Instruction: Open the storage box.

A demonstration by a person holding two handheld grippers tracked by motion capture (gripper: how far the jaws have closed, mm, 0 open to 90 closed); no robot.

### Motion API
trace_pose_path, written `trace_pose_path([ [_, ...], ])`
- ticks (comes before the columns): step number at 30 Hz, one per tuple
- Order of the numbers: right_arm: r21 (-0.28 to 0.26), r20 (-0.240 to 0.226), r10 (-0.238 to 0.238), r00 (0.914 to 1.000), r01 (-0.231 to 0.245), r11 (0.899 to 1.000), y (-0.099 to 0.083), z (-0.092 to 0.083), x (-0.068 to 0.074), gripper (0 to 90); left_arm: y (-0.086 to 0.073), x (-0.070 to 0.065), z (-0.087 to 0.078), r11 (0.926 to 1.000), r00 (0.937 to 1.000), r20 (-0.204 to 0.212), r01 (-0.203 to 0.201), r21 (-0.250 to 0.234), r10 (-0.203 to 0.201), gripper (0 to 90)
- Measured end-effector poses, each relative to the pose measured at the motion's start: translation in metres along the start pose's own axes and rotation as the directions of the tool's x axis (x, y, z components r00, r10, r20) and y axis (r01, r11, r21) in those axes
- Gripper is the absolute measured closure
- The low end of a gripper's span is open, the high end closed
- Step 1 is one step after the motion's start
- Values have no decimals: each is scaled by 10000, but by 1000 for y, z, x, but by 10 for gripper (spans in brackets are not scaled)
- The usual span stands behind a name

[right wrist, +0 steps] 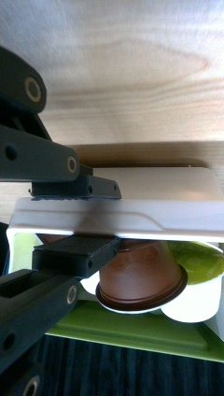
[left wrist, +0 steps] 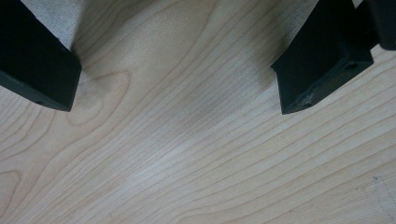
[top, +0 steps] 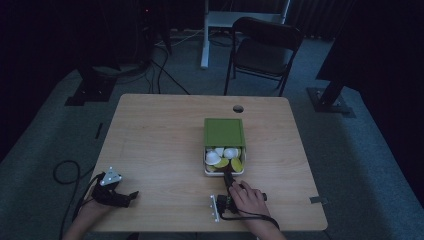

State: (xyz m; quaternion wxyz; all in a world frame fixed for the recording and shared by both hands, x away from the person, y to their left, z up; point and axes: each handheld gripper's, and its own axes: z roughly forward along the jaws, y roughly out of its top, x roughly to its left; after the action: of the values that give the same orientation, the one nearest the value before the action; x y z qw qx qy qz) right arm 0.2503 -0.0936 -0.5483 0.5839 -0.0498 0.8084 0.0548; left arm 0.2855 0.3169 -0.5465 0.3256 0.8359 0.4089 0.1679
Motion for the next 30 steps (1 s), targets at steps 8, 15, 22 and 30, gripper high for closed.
trace_pose_path([
  [8, -160, -237, 43, 9997, -46, 9999, 1, -17, 4, 721, 0, 0, 0, 10000, 10000, 1, 7, -13, -7, 0],
  [15, -232, -252, 225, 9994, -231, 9995, 0, -28, 6, 810, 0, 0, 0, 10000, 10000, -3, 7, -9, -7, 0],
  [22, -45, -402, 284, 9988, -286, 9996, -2, -25, 8, 729, 0, 0, 0, 10000, 10000, -4, 25, -21, -25, 0],
  [30, 76, -437, 76, 9990, -73, 9999, -1, -17, 9, 708, 0, 0, 0, 10000, 10000, -1, 7, -8, -7, 0],
])
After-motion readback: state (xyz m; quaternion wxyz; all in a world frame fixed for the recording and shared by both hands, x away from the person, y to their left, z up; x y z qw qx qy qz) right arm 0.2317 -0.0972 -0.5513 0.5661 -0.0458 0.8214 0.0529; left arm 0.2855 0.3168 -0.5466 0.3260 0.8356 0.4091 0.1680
